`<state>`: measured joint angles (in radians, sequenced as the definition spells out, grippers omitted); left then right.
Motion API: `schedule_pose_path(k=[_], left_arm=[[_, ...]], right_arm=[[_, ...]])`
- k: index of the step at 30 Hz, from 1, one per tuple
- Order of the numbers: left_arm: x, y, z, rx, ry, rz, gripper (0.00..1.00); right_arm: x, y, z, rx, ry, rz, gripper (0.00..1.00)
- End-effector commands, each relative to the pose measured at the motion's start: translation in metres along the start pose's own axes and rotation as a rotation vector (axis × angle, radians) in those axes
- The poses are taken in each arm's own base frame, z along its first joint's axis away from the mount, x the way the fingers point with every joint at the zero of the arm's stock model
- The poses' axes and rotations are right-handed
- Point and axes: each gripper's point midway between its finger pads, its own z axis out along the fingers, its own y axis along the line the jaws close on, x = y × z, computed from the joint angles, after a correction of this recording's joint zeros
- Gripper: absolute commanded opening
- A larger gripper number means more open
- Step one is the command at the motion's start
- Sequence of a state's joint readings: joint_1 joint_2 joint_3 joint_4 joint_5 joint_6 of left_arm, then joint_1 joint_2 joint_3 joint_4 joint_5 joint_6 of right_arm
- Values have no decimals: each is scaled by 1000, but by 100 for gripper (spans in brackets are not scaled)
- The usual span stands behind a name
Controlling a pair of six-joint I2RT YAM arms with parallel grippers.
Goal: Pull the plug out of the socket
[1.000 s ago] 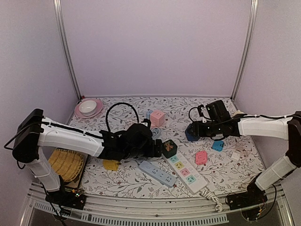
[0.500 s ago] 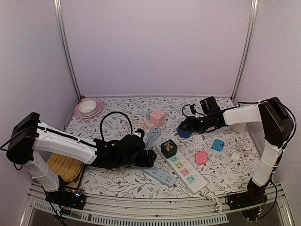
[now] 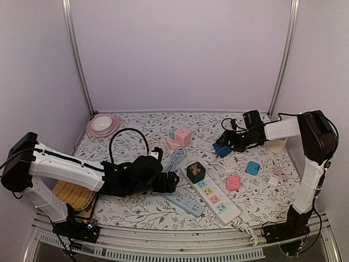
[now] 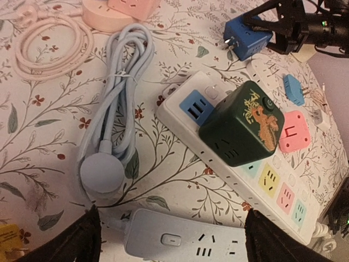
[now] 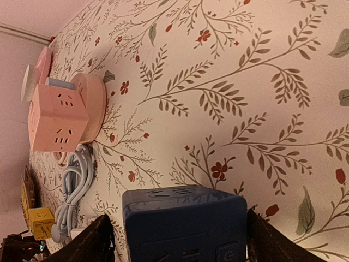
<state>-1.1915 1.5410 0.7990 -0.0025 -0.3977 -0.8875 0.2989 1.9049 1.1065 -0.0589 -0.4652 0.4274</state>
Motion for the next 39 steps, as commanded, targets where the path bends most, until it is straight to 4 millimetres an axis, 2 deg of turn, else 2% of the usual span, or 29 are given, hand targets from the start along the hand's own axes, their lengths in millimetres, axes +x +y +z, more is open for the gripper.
schedule_pose_path(k=[1,6,12,19,24,29,36,39], left_arm=[[-2,0,-5,7,-18,-10,92],[-2,1,-6,3,-20,-8,92],[-1,2,-6,2,-22,-10,92],[2,1,-4,9,-18,-15,92],[5,-1,-2,15,-11,-11,92],[0,-19,4,55,-4,63,92],[-18,-58,25,91,-4,294,92],[-28,-61,37,84,-5,355,93]], right_arm=[[-6,-12,-16,46,-37,-1,86],[-8,-19,-36,117,-80,-13,86],[-1,-14,-61,139,-119,-23,86],[20,8,-88,142,-159,-79,86],[45,31,-96,109,-151,-126,86],[77,48,-104,78,-136,-147,85],[146,74,-101,15,-44,-197,81],[172,78,-98,6,-2,-207,76]])
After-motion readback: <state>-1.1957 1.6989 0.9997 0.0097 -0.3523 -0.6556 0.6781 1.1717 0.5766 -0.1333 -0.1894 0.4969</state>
